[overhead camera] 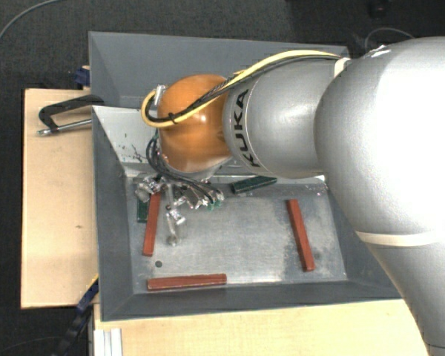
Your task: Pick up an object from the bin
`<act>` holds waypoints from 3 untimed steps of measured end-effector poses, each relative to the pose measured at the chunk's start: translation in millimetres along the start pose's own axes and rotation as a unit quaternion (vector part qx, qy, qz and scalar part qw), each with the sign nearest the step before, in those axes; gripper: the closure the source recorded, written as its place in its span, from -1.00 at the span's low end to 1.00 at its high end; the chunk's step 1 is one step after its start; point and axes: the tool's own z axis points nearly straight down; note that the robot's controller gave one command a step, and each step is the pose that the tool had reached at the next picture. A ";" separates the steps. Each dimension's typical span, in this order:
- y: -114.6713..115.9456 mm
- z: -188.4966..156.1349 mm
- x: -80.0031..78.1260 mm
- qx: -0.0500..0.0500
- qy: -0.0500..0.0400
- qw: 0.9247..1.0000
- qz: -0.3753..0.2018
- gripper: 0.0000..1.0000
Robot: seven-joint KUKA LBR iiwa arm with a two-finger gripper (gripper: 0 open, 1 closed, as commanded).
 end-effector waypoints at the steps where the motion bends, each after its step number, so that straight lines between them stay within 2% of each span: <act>1: -0.1 -7.2 -5.2 0.001 -0.008 1.000 -0.001 1.00; 2: -0.1 -2.1 -1.3 0.000 -0.003 1.000 0.001 -1.00; 3: -0.1 -3.0 -2.3 0.000 -0.004 1.000 0.000 1.00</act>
Offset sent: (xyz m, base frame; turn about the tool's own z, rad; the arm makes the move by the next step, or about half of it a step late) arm 0.0000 0.0000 0.0000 0.0000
